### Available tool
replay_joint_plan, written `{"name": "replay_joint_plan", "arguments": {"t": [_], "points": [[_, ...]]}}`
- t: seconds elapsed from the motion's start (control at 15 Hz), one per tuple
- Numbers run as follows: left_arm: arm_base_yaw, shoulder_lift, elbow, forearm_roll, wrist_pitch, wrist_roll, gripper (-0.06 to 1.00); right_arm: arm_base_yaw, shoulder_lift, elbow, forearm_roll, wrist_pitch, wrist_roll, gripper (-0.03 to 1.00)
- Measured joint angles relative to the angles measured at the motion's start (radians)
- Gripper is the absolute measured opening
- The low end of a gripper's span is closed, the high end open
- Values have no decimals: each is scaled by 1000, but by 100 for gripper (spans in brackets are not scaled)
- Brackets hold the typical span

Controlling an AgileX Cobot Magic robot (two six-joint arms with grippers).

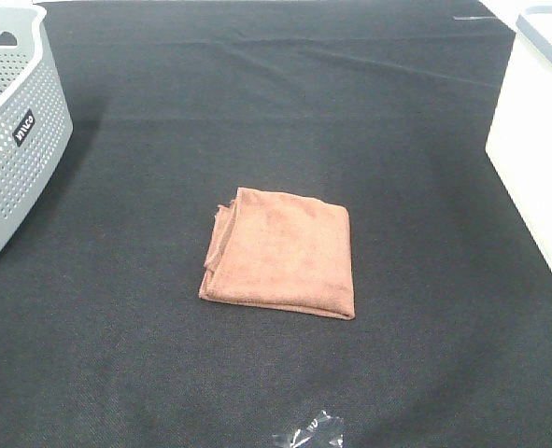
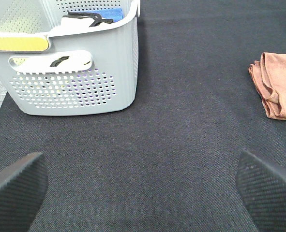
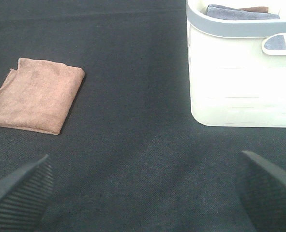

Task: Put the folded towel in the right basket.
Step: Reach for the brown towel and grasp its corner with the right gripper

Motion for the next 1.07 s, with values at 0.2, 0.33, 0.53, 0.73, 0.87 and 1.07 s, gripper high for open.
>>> {"name": "replay_joint_plan", "arguments": {"t": [0.2, 0.33, 0.53, 0.73, 0.87, 1.07], "points": [[24, 0, 0, 0, 0, 0, 99, 0, 0, 0, 0, 0, 0, 98], [27, 0, 0, 0, 0, 0, 99, 0, 0, 0, 0, 0, -1, 98], [27, 0, 0, 0, 0, 0, 99, 0, 0, 0, 0, 0, -4, 98], [27, 0, 0, 0, 0, 0, 99, 0, 0, 0, 0, 0, -5, 98], [27, 0, 0, 0, 0, 0, 99, 0, 0, 0, 0, 0, -5, 98], [27, 0, 0, 0, 0, 0, 99, 0, 0, 0, 0, 0, -5, 98]]}}
